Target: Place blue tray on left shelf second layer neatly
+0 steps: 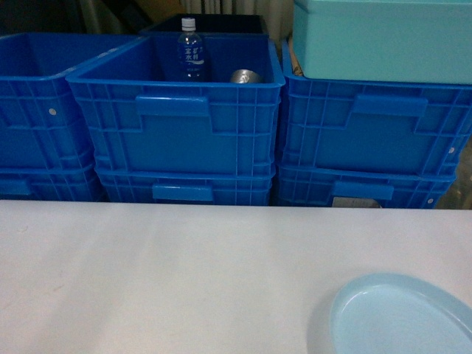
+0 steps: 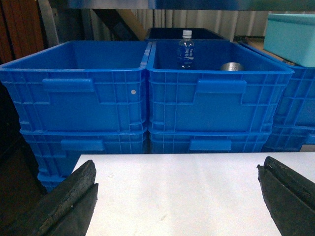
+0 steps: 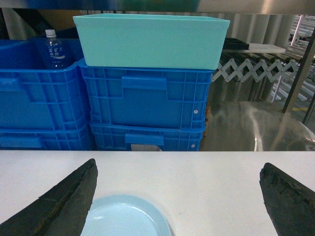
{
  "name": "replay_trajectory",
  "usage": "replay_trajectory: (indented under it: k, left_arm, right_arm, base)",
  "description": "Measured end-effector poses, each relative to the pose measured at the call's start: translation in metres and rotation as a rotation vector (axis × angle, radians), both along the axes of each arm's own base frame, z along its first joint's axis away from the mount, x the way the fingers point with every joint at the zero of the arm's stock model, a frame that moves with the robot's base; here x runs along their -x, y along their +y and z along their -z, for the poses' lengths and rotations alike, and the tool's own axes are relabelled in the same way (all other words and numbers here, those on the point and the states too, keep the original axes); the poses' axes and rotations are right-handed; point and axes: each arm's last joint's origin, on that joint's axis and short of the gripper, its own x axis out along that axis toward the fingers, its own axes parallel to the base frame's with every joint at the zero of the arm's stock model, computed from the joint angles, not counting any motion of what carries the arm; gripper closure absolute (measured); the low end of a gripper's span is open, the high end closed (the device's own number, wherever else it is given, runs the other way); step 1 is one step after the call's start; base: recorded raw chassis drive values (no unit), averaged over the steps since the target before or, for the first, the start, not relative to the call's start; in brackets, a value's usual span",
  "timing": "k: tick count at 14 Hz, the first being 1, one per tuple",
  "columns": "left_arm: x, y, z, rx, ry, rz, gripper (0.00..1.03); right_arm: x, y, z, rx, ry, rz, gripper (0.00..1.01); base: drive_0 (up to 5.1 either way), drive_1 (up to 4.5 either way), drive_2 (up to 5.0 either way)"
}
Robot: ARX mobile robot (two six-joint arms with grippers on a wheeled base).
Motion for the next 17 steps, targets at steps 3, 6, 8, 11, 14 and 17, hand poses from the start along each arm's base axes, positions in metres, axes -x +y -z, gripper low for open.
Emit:
replay_trajectory:
  k: [3,6,8,11,14,17]
  left_arm:
    - [0.0,0.0,0.0,0.0,0.0,0.0,0.05]
    - [0.0,0.0,0.0,0.0,0.0,0.0,0.05]
    - [0.0,0.0,0.0,0.0,0.0,0.0,0.05]
    - [0.0,0.0,0.0,0.0,0.0,0.0,0.05]
    - [0.0,0.0,0.0,0.0,0.0,0.0,0.05]
    - [0.0,0.0,0.0,0.0,0.0,0.0,0.05]
  right_arm:
    - [0.0,0.0,0.0,0.0,0.0,0.0,0.03]
    - [0.0,0.0,0.0,0.0,0.0,0.0,0.03]
    - [0.0,0.0,0.0,0.0,0.0,0.0,0.03]
    - [0.0,0.0,0.0,0.0,0.0,0.0,0.03]
    - [0.0,0.0,0.0,0.0,0.0,0.0,0.03]
    - [0.0,0.0,0.0,0.0,0.0,0.0,0.03]
  base:
    - [0.0,0.0,0.0]
    - [0.0,0.0,0.0]
    - [0.0,0.0,0.0]
    - [0.0,0.0,0.0]
    - [0.0,0.0,0.0]
    - [0.0,0.0,0.0]
